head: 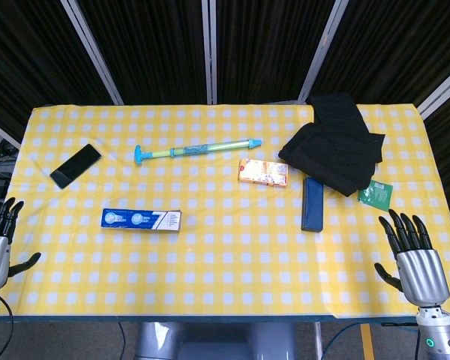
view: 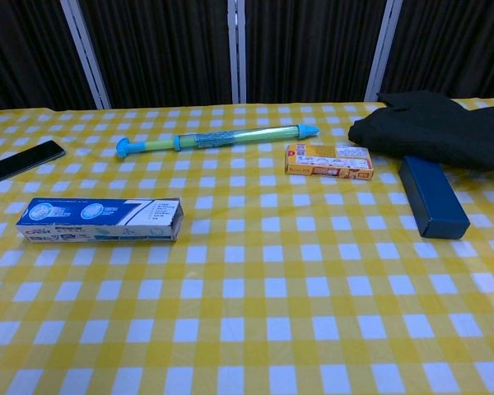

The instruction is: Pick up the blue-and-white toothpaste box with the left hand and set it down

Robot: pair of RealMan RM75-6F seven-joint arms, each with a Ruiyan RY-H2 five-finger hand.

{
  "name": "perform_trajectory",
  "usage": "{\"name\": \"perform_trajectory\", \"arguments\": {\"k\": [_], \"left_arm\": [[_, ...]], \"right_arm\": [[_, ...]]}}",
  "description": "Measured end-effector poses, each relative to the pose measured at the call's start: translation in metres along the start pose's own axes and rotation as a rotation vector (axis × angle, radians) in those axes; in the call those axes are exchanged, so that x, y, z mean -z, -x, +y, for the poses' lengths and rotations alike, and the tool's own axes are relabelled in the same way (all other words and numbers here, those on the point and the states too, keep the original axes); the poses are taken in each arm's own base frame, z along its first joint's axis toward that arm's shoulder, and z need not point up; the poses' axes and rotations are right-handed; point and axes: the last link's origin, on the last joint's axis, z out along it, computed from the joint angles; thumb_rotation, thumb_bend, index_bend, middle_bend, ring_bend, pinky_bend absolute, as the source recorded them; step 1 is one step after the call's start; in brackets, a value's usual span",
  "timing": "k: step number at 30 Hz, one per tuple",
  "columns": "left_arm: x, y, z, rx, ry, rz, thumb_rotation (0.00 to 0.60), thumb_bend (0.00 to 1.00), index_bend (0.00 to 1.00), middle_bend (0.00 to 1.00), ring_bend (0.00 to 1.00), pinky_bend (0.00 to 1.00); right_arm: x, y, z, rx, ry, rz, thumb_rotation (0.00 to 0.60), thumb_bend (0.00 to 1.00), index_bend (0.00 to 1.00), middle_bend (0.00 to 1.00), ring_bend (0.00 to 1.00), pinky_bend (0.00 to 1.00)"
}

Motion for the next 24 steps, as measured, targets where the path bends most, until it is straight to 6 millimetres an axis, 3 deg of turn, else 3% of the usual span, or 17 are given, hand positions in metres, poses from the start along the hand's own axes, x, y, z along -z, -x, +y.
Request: {"name": "perform_trajectory", "arguments": {"k": [24], "left_arm": [[-0.0060, 0.0068, 0.0094, -0.005, 0.032, -0.005, 0.600, 0.06, 0.00, 0.00, 0.00, 0.02]], "right_arm": [[0.0015, -0.0001, 0.0010, -0.011, 0.002, -0.011, 0.600, 0.09, 0.02, 0.00, 0.00, 0.00]]}}
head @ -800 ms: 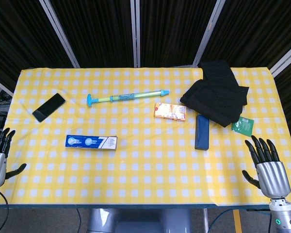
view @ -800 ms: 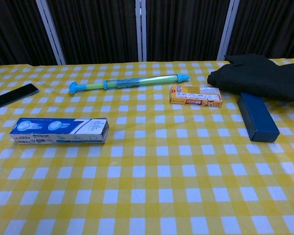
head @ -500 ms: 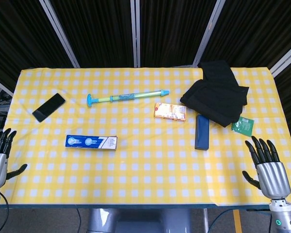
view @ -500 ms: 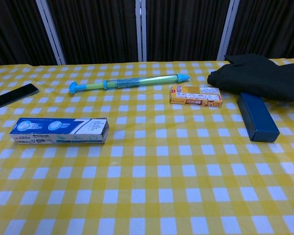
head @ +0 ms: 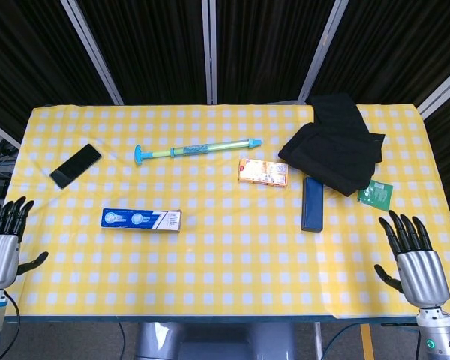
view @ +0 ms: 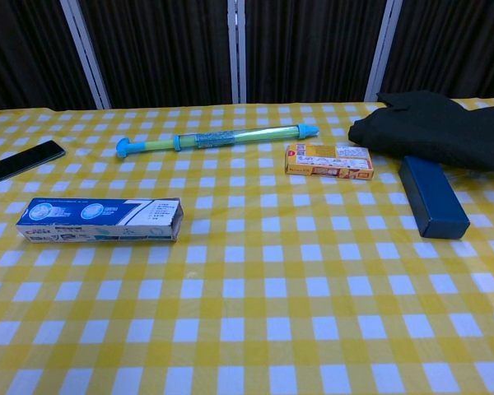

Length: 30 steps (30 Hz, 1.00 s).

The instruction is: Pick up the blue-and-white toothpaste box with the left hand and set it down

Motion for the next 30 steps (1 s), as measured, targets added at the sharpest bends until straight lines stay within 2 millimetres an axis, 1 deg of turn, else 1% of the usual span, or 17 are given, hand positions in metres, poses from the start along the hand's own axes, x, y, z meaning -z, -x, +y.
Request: {"name": "perform_trajectory", "arguments": {"k": [4, 6, 8, 11, 14, 20, 25, 30], "left_arm": [[-0.006, -0.001, 0.005, 0.019, 0.014, 0.000, 0.600, 0.11, 0.01, 0.00, 0.01, 0.11], [-0.011, 0.000, 0.009, 0.026, 0.028, -0.013, 0.600, 0.14, 0.03, 0.00, 0.02, 0.14], [-0.018, 0.000, 0.013, 0.028, 0.045, -0.031, 0.600, 0.20, 0.08, 0.00, 0.06, 0.18], [-0.031, -0.001, 0.022, 0.019, 0.073, -0.055, 0.600, 0.24, 0.11, 0.02, 0.08, 0.19], [-0.041, 0.000, 0.030, -0.002, 0.098, -0.088, 0.600, 0.24, 0.12, 0.03, 0.09, 0.20], [-0.064, 0.005, 0.049, -0.086, 0.143, -0.172, 0.600, 0.24, 0.19, 0.09, 0.13, 0.23], [-0.079, 0.013, 0.064, -0.124, 0.156, -0.260, 0.600, 0.24, 0.15, 0.08, 0.14, 0.22], [-0.091, 0.025, 0.083, -0.160, 0.169, -0.336, 0.600, 0.24, 0.13, 0.05, 0.13, 0.22]], "right_arm": [[0.000, 0.001, 0.001, -0.006, 0.002, -0.007, 0.600, 0.09, 0.03, 0.00, 0.00, 0.00], [0.000, 0.000, 0.001, -0.010, 0.001, -0.007, 0.600, 0.09, 0.04, 0.00, 0.00, 0.00], [-0.001, 0.000, 0.001, -0.013, -0.001, -0.005, 0.600, 0.09, 0.04, 0.00, 0.00, 0.00], [-0.001, -0.001, 0.000, -0.017, -0.003, -0.004, 0.600, 0.09, 0.04, 0.00, 0.00, 0.00], [0.000, -0.001, 0.000, -0.023, -0.004, -0.004, 0.600, 0.09, 0.04, 0.00, 0.00, 0.00], [0.000, -0.004, 0.002, -0.036, -0.002, -0.001, 0.600, 0.09, 0.05, 0.00, 0.00, 0.00], [0.000, -0.007, 0.003, -0.048, -0.002, 0.006, 0.600, 0.09, 0.05, 0.00, 0.00, 0.00], [0.000, -0.009, 0.004, -0.061, -0.004, 0.008, 0.600, 0.09, 0.05, 0.00, 0.00, 0.00]]}}
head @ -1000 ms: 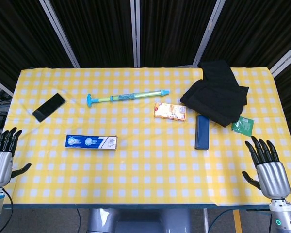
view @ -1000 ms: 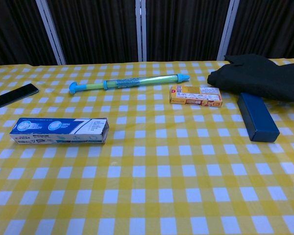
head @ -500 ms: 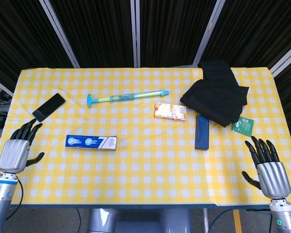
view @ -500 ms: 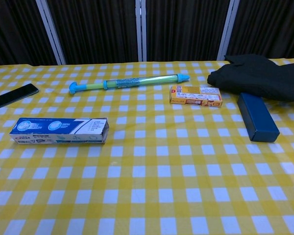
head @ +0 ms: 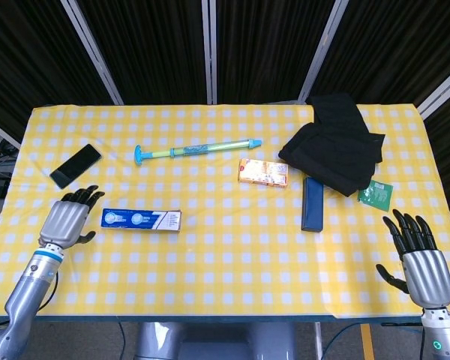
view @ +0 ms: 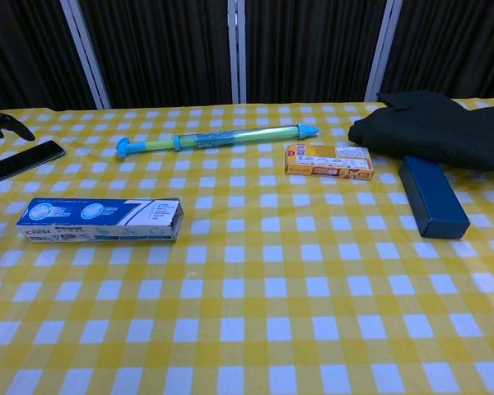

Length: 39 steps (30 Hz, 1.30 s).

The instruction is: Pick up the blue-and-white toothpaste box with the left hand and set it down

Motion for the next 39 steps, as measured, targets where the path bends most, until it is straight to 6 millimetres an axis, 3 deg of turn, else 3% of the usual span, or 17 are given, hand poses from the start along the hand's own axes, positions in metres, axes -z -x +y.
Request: {"name": "perform_trajectory", "arguments": {"k": [5, 31, 34, 39], "left_arm": [[-0.014, 0.008, 0.021, -0.014, 0.024, -0.054, 0.600, 0.24, 0.13, 0.05, 0.13, 0.22], [-0.054, 0.042, 0.067, -0.059, 0.033, -0.162, 0.600, 0.26, 0.20, 0.09, 0.14, 0.25], [-0.057, 0.046, 0.071, -0.068, 0.037, -0.159, 0.600, 0.29, 0.26, 0.14, 0.19, 0.28], [-0.059, 0.047, 0.074, -0.070, 0.024, -0.119, 0.600, 0.49, 0.44, 0.27, 0.29, 0.36]], "right_arm": [[0.000, -0.001, 0.000, -0.008, -0.001, 0.001, 0.600, 0.09, 0.05, 0.00, 0.00, 0.00], [-0.001, -0.005, 0.006, -0.046, 0.003, 0.011, 0.600, 0.09, 0.06, 0.00, 0.00, 0.00], [-0.001, -0.008, 0.005, -0.047, -0.004, 0.023, 0.600, 0.09, 0.06, 0.00, 0.00, 0.00], [0.000, -0.008, 0.004, -0.054, -0.005, 0.028, 0.600, 0.09, 0.07, 0.00, 0.00, 0.00]]}}
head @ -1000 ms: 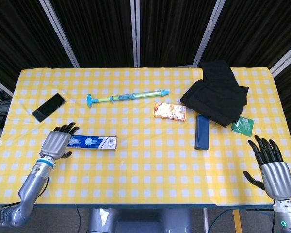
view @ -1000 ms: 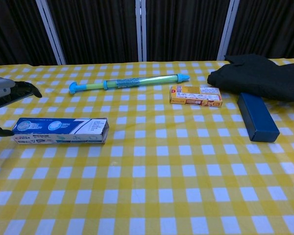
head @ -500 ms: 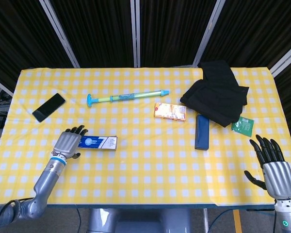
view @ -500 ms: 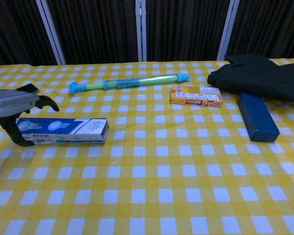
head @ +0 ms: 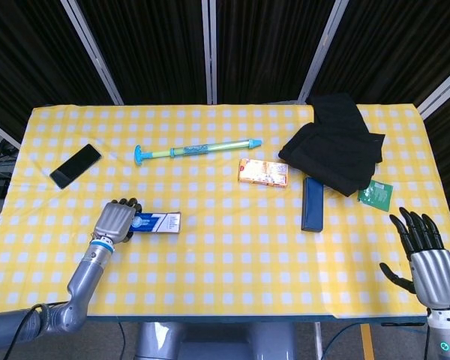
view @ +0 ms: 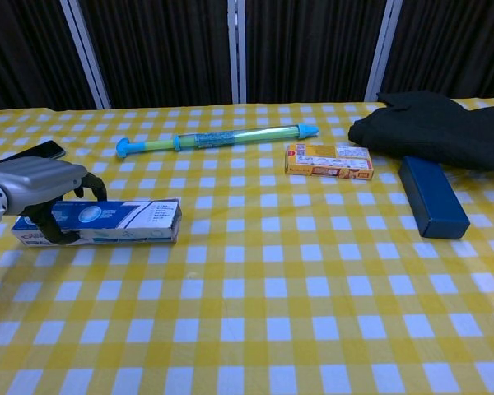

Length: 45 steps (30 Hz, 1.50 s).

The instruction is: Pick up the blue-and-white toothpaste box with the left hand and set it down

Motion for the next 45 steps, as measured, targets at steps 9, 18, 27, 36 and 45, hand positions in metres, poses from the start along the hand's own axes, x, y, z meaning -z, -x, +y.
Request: {"name": "perform_trajectory", "arguments": {"k": [9, 18, 27, 36, 45], "left_arm": [[0.003, -0.004, -0.002, -0.009, -0.007, 0.086, 0.600, 0.51, 0.47, 0.30, 0.31, 0.38], [0.012, -0.037, -0.019, -0.079, 0.008, 0.173, 0.600, 0.51, 0.47, 0.30, 0.31, 0.38], [0.026, -0.077, -0.036, -0.326, 0.005, 0.284, 0.600, 0.51, 0.46, 0.29, 0.31, 0.37], [0.035, -0.106, -0.042, -0.639, -0.008, 0.410, 0.600, 0.51, 0.45, 0.28, 0.31, 0.36], [0.042, -0.121, -0.042, -0.778, -0.005, 0.517, 0.600, 0.51, 0.41, 0.24, 0.28, 0.34]], "right_arm": [[0.000, 0.000, 0.000, 0.000, 0.000, 0.003, 0.600, 0.09, 0.07, 0.00, 0.00, 0.00], [0.000, -0.001, 0.000, 0.004, 0.000, 0.007, 0.600, 0.09, 0.07, 0.00, 0.00, 0.00], [0.001, -0.004, 0.001, 0.015, 0.004, 0.020, 0.600, 0.09, 0.07, 0.00, 0.00, 0.00], [0.001, -0.004, 0.000, 0.020, 0.003, 0.017, 0.600, 0.09, 0.07, 0.00, 0.00, 0.00], [0.001, -0.004, 0.000, 0.017, 0.004, 0.017, 0.600, 0.09, 0.07, 0.00, 0.00, 0.00]]}}
